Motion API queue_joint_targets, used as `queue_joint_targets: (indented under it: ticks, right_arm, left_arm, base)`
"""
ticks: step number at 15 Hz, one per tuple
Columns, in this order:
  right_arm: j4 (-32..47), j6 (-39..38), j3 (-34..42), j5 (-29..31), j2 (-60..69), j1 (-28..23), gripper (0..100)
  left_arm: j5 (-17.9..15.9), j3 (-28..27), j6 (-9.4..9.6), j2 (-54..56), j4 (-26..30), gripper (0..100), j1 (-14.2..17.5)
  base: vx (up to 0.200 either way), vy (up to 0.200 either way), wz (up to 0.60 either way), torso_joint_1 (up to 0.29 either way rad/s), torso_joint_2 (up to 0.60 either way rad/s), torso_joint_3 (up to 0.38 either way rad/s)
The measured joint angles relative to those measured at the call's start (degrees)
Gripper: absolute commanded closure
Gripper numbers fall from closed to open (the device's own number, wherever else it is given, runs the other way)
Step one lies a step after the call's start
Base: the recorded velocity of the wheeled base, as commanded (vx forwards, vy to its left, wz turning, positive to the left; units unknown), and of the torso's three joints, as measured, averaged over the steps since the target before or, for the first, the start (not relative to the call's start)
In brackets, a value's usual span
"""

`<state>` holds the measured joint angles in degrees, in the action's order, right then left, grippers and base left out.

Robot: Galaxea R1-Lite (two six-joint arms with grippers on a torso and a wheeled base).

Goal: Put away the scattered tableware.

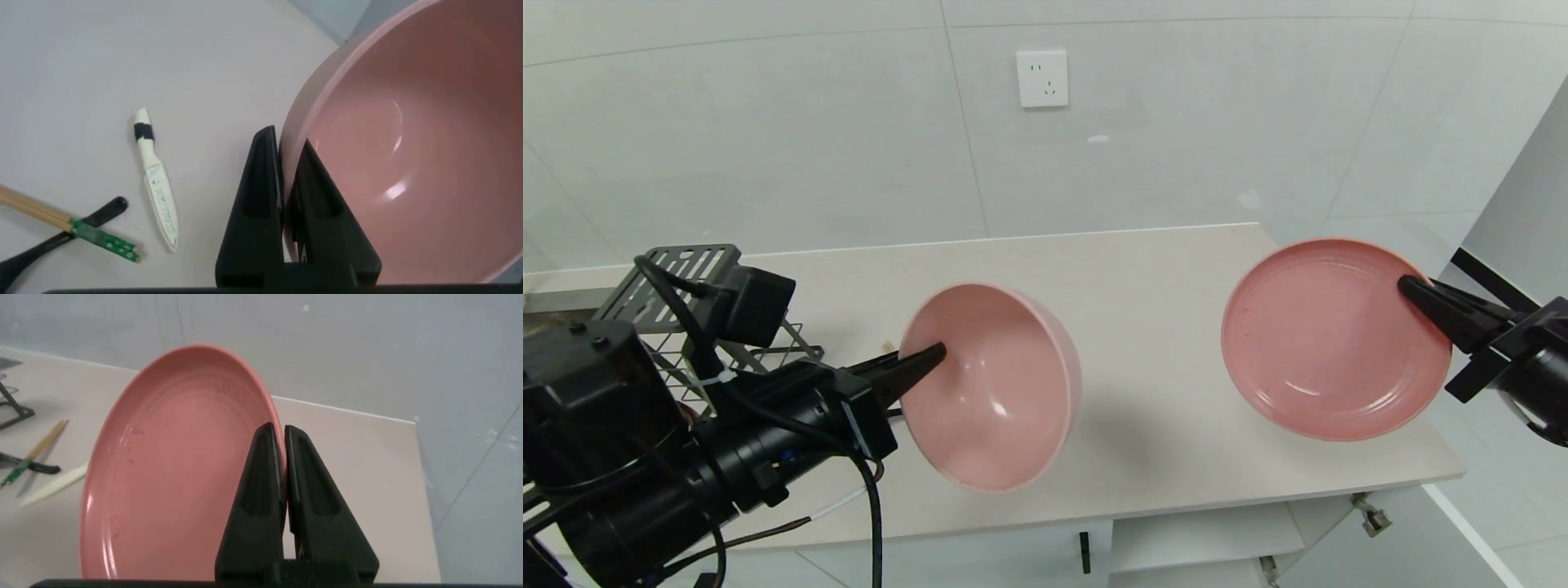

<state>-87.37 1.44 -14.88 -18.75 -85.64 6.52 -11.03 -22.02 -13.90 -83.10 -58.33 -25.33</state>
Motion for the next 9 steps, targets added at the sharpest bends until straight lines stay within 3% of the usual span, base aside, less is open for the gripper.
queue_joint_targets:
  ticks: [2,5,8,9]
  right_arm:
    - [-2.35,-3.11,0.30,0.00,-2.45,-0.13,100]
    - [-2.55,-3.67,1.66,0.00,-4.68,-0.07,100]
    - [-2.57,-3.60,2.02,-0.07,-4.82,-0.09,100]
    - [-2.55,-3.38,2.02,-0.10,-4.82,-0.09,100]
  left_arm:
    - [-1.33,1.84,-0.50,-0.57,-4.12,100,0.01]
    - [-0.60,4.61,-0.66,-5.73,-26.33,100,-0.88]
    - [4.22,7.28,-1.07,-11.80,-30.73,100,-5.21]
    - [6.19,7.24,0.85,-12.20,-31.35,100,-7.13]
  base:
    - [0.000,0.000,0.00,0.000,0.00,0.000]
    - [0.000,0.000,0.00,0.000,0.00,0.000]
    - [0.000,0.000,0.00,0.000,0.00,0.000]
    - [0.000,0.000,0.00,0.000,0.00,0.000]
